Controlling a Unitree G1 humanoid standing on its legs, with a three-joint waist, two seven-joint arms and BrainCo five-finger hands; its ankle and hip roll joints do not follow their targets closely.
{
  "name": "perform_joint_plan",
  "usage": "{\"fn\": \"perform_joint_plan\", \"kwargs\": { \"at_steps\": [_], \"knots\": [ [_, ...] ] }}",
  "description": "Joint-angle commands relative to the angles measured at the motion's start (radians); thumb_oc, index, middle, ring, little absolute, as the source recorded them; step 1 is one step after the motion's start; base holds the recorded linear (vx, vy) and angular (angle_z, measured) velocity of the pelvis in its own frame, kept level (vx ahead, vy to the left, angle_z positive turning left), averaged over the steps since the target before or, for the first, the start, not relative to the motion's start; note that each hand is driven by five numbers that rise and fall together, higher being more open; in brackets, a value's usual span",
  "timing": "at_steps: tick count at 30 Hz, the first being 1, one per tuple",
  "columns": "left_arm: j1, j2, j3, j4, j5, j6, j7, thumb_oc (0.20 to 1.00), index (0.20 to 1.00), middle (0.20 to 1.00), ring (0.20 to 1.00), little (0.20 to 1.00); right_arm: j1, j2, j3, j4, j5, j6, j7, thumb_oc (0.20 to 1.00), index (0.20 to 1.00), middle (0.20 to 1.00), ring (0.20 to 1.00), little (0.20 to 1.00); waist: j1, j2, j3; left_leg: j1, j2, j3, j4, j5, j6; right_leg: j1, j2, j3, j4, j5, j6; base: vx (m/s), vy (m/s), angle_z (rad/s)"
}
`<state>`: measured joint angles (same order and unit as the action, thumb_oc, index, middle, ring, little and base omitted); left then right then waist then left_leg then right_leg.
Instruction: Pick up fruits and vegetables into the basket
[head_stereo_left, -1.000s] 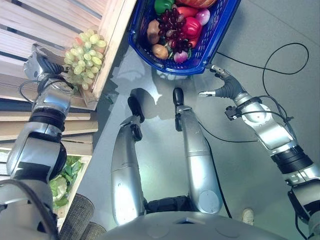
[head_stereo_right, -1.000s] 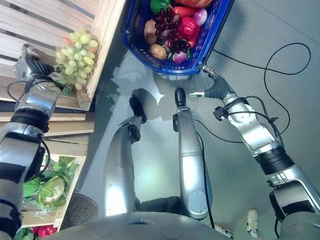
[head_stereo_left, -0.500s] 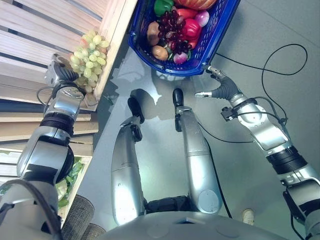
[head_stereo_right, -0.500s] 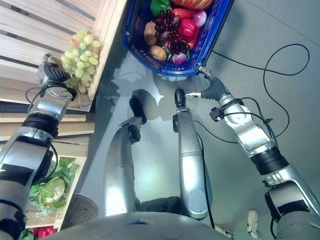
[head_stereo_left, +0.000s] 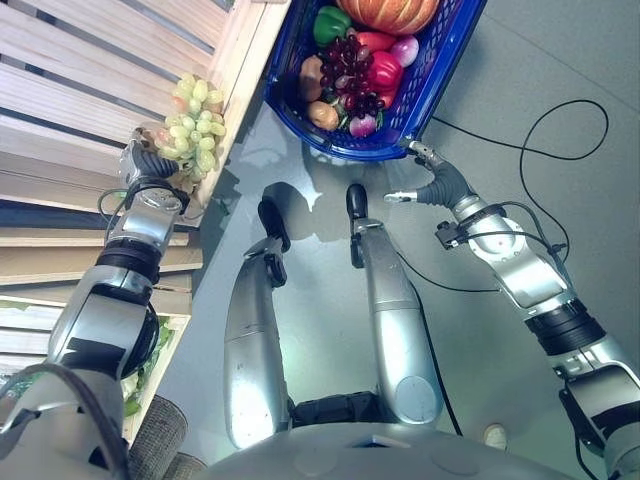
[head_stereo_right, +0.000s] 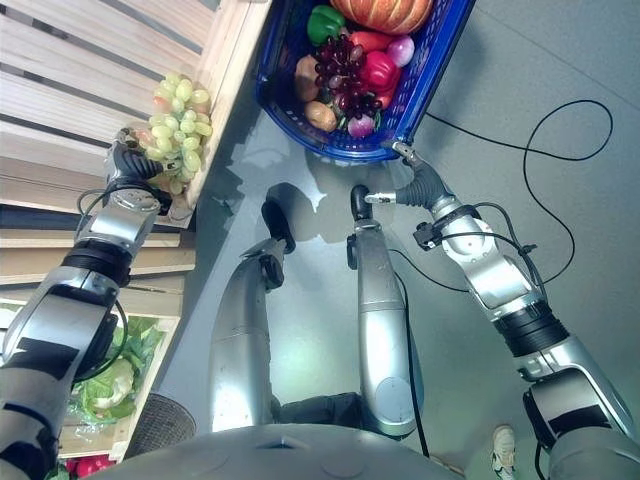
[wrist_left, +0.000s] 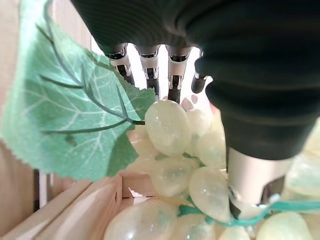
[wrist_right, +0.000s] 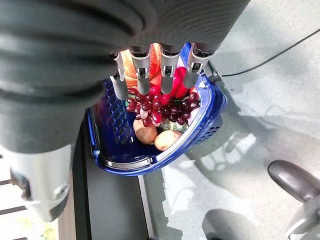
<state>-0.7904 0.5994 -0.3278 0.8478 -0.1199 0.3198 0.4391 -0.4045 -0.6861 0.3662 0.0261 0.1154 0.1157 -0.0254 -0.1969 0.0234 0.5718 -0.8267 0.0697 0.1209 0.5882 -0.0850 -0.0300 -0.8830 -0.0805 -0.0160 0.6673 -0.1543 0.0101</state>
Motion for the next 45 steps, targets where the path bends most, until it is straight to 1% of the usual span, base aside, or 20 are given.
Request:
{"fn": "perform_joint_plan", "kwargs": {
  "at_steps": [1,4,7,10,14,17,19,21,22,24,26,28,32,34,35,37,40,42,45],
  "knots": [
    [0.122,-0.133,-0.055,0.027,-0.009,0.041,-0.091,1.0,1.0,1.0,1.0,1.0,0.027,0.026,-0.016,-0.083,0.001,-0.012,-0.013,1.0,1.0,1.0,1.0,1.0,0.004,-0.05,-0.052,0.049,-0.057,0.101,-0.019,-0.112,0.053,-0.003,0.073,-0.04,-0.036,0.004,0.039,0.0,0.0,0.0],
    [0.1,-0.132,-0.064,0.047,-0.016,0.069,-0.104,1.0,1.0,1.0,1.0,1.0,0.017,0.025,-0.01,-0.077,0.01,-0.007,-0.014,1.0,1.0,1.0,1.0,1.0,-0.002,-0.052,-0.052,0.043,-0.054,0.102,-0.016,-0.11,0.052,-0.009,0.076,-0.036,-0.036,0.007,0.038,0.0,0.0,0.0],
    [0.068,-0.122,-0.083,0.077,0.042,0.107,-0.169,1.0,1.0,1.0,1.0,1.0,0.01,0.021,-0.008,-0.072,0.021,-0.004,-0.007,1.0,1.0,1.0,1.0,1.0,-0.012,-0.056,-0.052,0.041,-0.05,0.105,-0.013,-0.11,0.051,-0.014,0.078,-0.033,-0.034,0.009,0.037,0.0,0.0,0.0],
    [0.053,-0.114,-0.1,0.091,0.08,0.116,-0.204,1.0,1.0,1.0,1.0,1.0,0.005,0.016,-0.005,-0.07,0.025,-0.005,-0.004,1.0,1.0,1.0,1.0,1.0,-0.016,-0.059,-0.052,0.042,-0.048,0.108,-0.017,-0.107,0.049,-0.014,0.079,-0.031,-0.039,0.011,0.037,0.0,-0.003,-0.01],
    [0.015,-0.094,-0.141,0.123,0.18,0.146,-0.301,1.0,1.0,1.0,1.0,1.0,-0.004,0.004,-0.004,-0.071,0.031,-0.008,0.002,1.0,1.0,1.0,1.0,1.0,-0.028,-0.06,-0.052,0.046,-0.045,0.115,-0.025,-0.103,0.047,-0.014,0.081,-0.027,-0.045,0.014,0.035,0.0,0.004,-0.08],
    [0.0,-0.083,-0.154,0.144,0.212,0.158,-0.351,1.0,1.0,1.0,1.0,1.0,-0.008,-0.004,-0.004,-0.069,0.035,-0.012,0.007,1.0,1.0,1.0,1.0,1.0,-0.034,-0.062,-0.052,0.048,-0.043,0.117,-0.027,-0.1,0.045,-0.012,0.083,-0.023,-0.047,0.015,0.033,0.0,0.011,-0.08],
    [-0.017,-0.074,-0.169,0.171,0.238,0.163,-0.409,1.0,1.0,1.0,1.0,1.0,-0.013,-0.012,0.0,-0.067,0.038,-0.013,0.007,1.0,1.0,1.0,1.0,1.0,-0.04,-0.062,-0.052,0.048,-0.04,0.12,-0.029,-0.099,0.044,-0.013,0.083,-0.021,-0.048,0.014,0.031,0.0,0.018,-0.08],
    [-0.023,-0.07,-0.179,0.177,0.268,0.17,-0.436,0.658,0.658,0.658,0.658,0.658,-0.011,-0.016,-0.002,-0.071,0.038,-0.013,0.011,1.0,1.0,1.0,1.0,1.0,-0.044,-0.062,-0.052,0.047,-0.04,0.122,-0.029,-0.098,0.043,-0.015,0.083,-0.019,-0.049,0.015,0.03,0.0,0.016,-0.05],
    [-0.024,-0.067,-0.184,0.18,0.277,0.172,-0.446,0.58,0.58,0.58,0.58,0.58,-0.01,-0.016,-0.002,-0.072,0.038,-0.012,0.011,1.0,1.0,1.0,1.0,1.0,-0.045,-0.062,-0.052,0.048,-0.04,0.124,-0.03,-0.098,0.042,-0.015,0.083,-0.018,-0.048,0.014,0.03,0.0,0.0,0.0],
    [-0.03,-0.061,-0.19,0.185,0.289,0.167,-0.459,0.2,0.2,0.2,0.2,0.2,-0.009,-0.019,-0.003,-0.074,0.038,-0.01,0.016,1.0,1.0,1.0,1.0,1.0,-0.048,-0.061,-0.052,0.049,-0.038,0.125,-0.03,-0.098,0.042,-0.015,0.082,-0.017,-0.047,0.013,0.028,0.0,0.01,-0.02],
    [-0.031,-0.06,-0.196,0.184,0.303,0.156,-0.458,0.2,0.2,0.2,0.2,0.2,-0.005,-0.02,-0.005,-0.08,0.035,-0.008,0.022,1.0,1.0,1.0,1.0,1.0,-0.05,-0.059,-0.052,0.053,-0.039,0.127,-0.034,-0.097,0.041,-0.013,0.082,-0.015,-0.048,0.011,0.027,0.0,0.021,-0.08],
    [-0.031,-0.059,-0.197,0.177,0.275,0.135,-0.425,0.2,0.2,0.2,0.2,0.2,-0.003,-0.021,-0.006,-0.087,0.037,-0.009,0.022,1.0,1.0,1.0,1.0,1.0,-0.052,-0.058,-0.052,0.053,-0.04,0.127,-0.037,-0.096,0.04,-0.012,0.082,-0.013,-0.05,0.01,0.025,0.0,0.023,-0.09],
    [-0.024,-0.068,-0.178,0.167,0.143,0.092,-0.382,0.2,0.2,0.2,0.2,0.2,0.003,-0.011,-0.001,-0.097,0.022,0.006,0.013,1.0,1.0,1.0,1.0,1.0,-0.051,-0.056,-0.052,0.058,-0.041,0.126,-0.039,-0.096,0.038,-0.007,0.082,-0.012,-0.049,0.006,0.025,0.0,0.005,-0.01],
    [-0.009,-0.08,-0.154,0.154,0.107,0.071,-0.367,0.2,0.2,0.2,0.2,0.2,0.013,-0.001,-0.004,-0.1,0.009,0.01,0.008,1.0,1.0,1.0,1.0,1.0,-0.048,-0.055,-0.052,0.062,-0.042,0.125,-0.041,-0.096,0.038,-0.002,0.082,-0.014,-0.051,0.005,0.025,0.0,0.0,0.0],
    [-0.007,-0.08,-0.153,0.154,0.106,0.069,-0.367,0.2,0.2,0.2,0.2,0.2,0.014,-0.001,-0.004,-0.1,0.009,0.011,0.007,1.0,1.0,1.0,1.0,1.0,-0.048,-0.055,-0.052,0.062,-0.042,0.124,-0.041,-0.096,0.038,-0.002,0.082,-0.014,-0.051,0.004,0.025,-0.01,-0.008,0.04],
    [0.005,-0.08,-0.137,0.144,0.077,0.033,-0.364,0.2,0.2,0.2,0.2,0.2,0.021,0.001,-0.008,-0.099,0.01,0.008,0.001,1.0,1.0,1.0,1.0,1.0,-0.045,-0.055,-0.052,0.065,-0.042,0.123,-0.041,-0.096,0.04,0.003,0.081,-0.017,-0.051,0.003,0.024,-0.01,-0.01,0.04],
    [0.01,-0.077,-0.126,0.132,0.05,0.014,-0.367,0.2,0.2,0.2,0.2,0.2,0.025,0.0,-0.009,-0.1,0.01,0.009,-0.003,1.0,1.0,1.0,1.0,1.0,-0.042,-0.054,-0.052,0.07,-0.042,0.123,-0.044,-0.095,0.039,0.008,0.081,-0.018,-0.054,0.003,0.023,-0.01,-0.004,0.03],
    [0.019,-0.073,-0.112,0.113,-0.006,-0.019,-0.371,0.2,0.2,0.2,0.2,0.2,0.031,0.0,-0.015,-0.109,0.007,0.013,0.004,1.0,1.0,1.0,1.0,1.0,-0.042,-0.053,-0.052,0.077,-0.043,0.123,-0.047,-0.094,0.039,0.014,0.082,-0.017,-0.053,0.002,0.023,0.0,0.0,0.0],
    [0.034,-0.063,-0.081,0.082,-0.091,-0.051,-0.382,0.2,0.2,0.2,0.2,0.2,0.047,0.001,-0.026,-0.116,-0.004,0.014,0.011,1.0,1.0,1.0,1.0,1.0,-0.04,-0.048,-0.052,0.091,-0.043,0.124,-0.049,-0.095,0.04,0.026,0.08,-0.016,-0.052,-0.001,0.023,0.0,0.01,0.0]
  ]
}}
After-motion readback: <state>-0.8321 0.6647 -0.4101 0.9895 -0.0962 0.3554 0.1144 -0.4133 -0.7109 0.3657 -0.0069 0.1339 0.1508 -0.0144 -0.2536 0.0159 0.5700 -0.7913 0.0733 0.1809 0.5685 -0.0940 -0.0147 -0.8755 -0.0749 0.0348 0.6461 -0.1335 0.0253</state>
